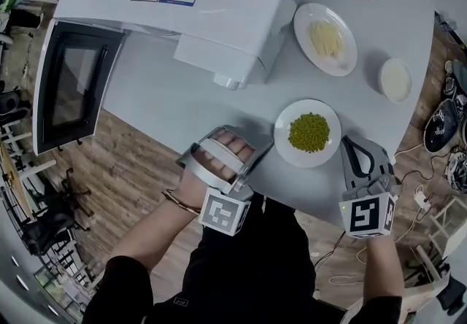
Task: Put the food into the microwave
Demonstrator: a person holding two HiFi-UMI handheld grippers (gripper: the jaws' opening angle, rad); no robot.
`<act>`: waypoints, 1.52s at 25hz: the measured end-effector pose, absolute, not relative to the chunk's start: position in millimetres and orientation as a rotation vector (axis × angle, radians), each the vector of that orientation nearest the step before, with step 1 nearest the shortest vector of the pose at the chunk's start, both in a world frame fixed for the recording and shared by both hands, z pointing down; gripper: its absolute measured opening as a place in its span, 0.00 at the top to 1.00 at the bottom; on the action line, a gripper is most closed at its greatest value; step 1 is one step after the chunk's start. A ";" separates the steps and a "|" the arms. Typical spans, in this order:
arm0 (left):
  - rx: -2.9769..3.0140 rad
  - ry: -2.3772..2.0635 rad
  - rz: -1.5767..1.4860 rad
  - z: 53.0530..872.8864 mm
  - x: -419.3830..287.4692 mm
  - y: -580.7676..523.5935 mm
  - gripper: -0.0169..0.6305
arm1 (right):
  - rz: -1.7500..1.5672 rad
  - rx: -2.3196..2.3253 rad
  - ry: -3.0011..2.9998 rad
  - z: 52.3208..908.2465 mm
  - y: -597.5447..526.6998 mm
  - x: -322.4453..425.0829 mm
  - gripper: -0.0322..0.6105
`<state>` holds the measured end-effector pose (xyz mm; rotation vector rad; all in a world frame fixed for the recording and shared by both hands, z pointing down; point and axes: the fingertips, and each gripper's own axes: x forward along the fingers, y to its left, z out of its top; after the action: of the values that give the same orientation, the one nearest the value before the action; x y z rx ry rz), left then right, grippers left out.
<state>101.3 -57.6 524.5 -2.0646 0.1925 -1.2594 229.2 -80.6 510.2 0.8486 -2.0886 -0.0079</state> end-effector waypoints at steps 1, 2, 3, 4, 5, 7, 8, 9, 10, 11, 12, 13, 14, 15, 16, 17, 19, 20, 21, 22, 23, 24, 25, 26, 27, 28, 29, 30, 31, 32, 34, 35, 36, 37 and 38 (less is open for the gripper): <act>-2.047 0.181 -1.258 527.0 101.5 -57.7 0.96 | -0.060 0.830 -2.059 512.1 -83.3 230.3 0.92; -2.033 0.163 -1.262 529.8 101.3 -57.2 0.96 | -0.104 0.809 -2.035 514.2 -85.2 230.7 0.92; -2.020 0.145 -1.268 532.1 100.8 -56.6 0.96 | -0.134 0.789 -2.017 516.5 -86.6 230.4 0.92; -2.009 0.132 -1.271 533.9 100.5 -56.2 0.96 | -0.148 0.773 -2.007 518.7 -87.5 229.8 0.92; -1.999 0.124 -1.272 535.2 100.5 -55.8 0.96 | -0.153 0.761 -2.002 521.0 -88.5 229.3 0.92; -1.986 0.115 -1.268 536.9 101.7 -55.1 0.96 | -0.168 0.745 -1.983 525.3 -91.3 229.9 0.92; -1.980 0.112 -1.263 537.2 102.9 -54.7 0.96 | -0.195 0.734 -1.965 527.2 -93.0 231.1 0.92; -1.973 0.109 -1.256 537.4 104.2 -54.2 0.96 | -0.235 0.720 -1.943 528.9 -94.4 232.6 0.92; -1.966 0.107 -1.250 537.6 105.4 -53.8 0.96 | -0.281 0.703 -1.921 530.5 -95.5 233.9 0.92; -1.957 0.103 -1.245 537.9 106.3 -53.5 0.96 | -0.325 0.684 -1.903 532.2 -95.9 234.7 0.92; -1.946 0.100 -1.241 538.4 106.8 -53.5 0.96 | -0.361 0.667 -1.891 534.0 -95.6 235.1 0.92; -1.936 0.096 -1.238 539.1 107.0 -53.6 0.96 | -0.390 0.653 -1.884 535.9 -94.7 235.3 0.92; -1.927 0.094 -1.236 539.8 107.2 -53.8 0.96 | -0.417 0.641 -1.878 538.0 -93.5 235.7 0.92; -1.919 0.092 -1.233 540.5 107.4 -53.9 0.96 | -0.445 0.630 -1.868 540.3 -92.3 236.6 0.92; -1.912 0.092 -1.231 541.1 107.7 -54.2 0.96 | -0.479 0.619 -1.854 542.5 -91.3 238.0 0.92; -1.906 0.091 -1.229 541.7 108.3 -54.4 0.96 | -0.517 0.608 -1.835 544.5 -90.7 239.7 0.92; -1.894 0.089 -1.225 542.8 109.6 -54.9 0.96 | -0.593 0.583 -1.799 547.5 -89.7 243.3 0.92; -1.887 0.087 -1.223 543.5 110.2 -55.1 0.96 | -0.629 0.569 -1.785 548.8 -88.9 244.5 0.92; -1.881 0.084 -1.221 544.2 110.7 -55.4 0.96 | -0.662 0.554 -1.775 550.3 -87.7 245.2 0.92; -1.875 0.082 -1.220 545.1 111.1 -55.6 0.96 | -0.690 0.538 -1.766 552.0 -86.2 245.4 0.92; -1.869 0.079 -1.219 546.1 111.4 -55.7 0.96 | -0.714 0.525 -1.760 553.8 -84.8 245.1 0.92; -1.863 0.077 -1.218 547.1 111.5 -55.9 0.96 | -0.733 0.516 -1.757 555.5 -83.5 244.5 0.92; -1.857 0.076 -1.218 548.0 111.6 -56.2 0.96 | -0.746 0.511 -1.756 557.0 -82.6 243.7 0.92; -1.851 0.075 -1.219 548.9 111.7 -56.6 0.96 | -0.756 0.508 -1.755 558.4 -81.8 242.9 0.92; -1.848 0.075 -1.219 549.9 112.0 -56.8 0.96 | -0.763 0.507 -1.753 559.7 -81.0 242.3 0.92; -1.847 0.075 -1.220 550.8 112.4 -56.8 0.96 | -0.769 0.507 -1.751 560.9 -80.2 241.9 0.91; -1.849 0.076 -1.220 551.4 113.1 -56.6 0.96 | -0.773 0.507 -1.750 561.7 -79.6 241.7 0.90; -1.854 0.078 -1.219 551.6 114.0 -56.4 0.96 | -0.777 0.509 -1.751 562.0 -79.2 241.5 0.89; -1.858 0.082 -1.217 551.4 114.8 -56.4 0.96 | -0.779 0.513 -1.752 562.0 -79.1 241.4 0.89; -1.862 0.087 -1.216 551.2 115.6 -56.8 0.96 | -0.780 0.515 -1.753 561.8 -79.3 241.4 0.89; -1.864 0.094 -1.216 551.0 117.1 -57.7 0.96 | -0.785 0.517 -1.753 561.7 -80.0 241.3 0.89; -1.864 0.097 -1.214 550.8 118.1 -58.0 0.96 | -0.788 0.516 -1.752 561.7 -80.2 241.1 0.89; -1.865 0.098 -1.211 550.7 119.1 -58.1 0.96 | -0.791 0.515 -1.752 561.7 -80.3 240.8 0.89; -1.867 0.100 -1.209 550.4 119.9 -58.1 0.96 | -0.792 0.515 -1.753 561.7 -80.7 240.5 0.89; -1.867 0.100 -1.210 550.3 120.1 -58.1 0.96 | -0.792 0.516 -1.755 561.5 -81.3 240.3 0.89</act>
<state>120.1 -58.1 550.3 -1.8673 0.0997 -1.2095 240.3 -81.3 561.5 0.5161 -1.7549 -0.7917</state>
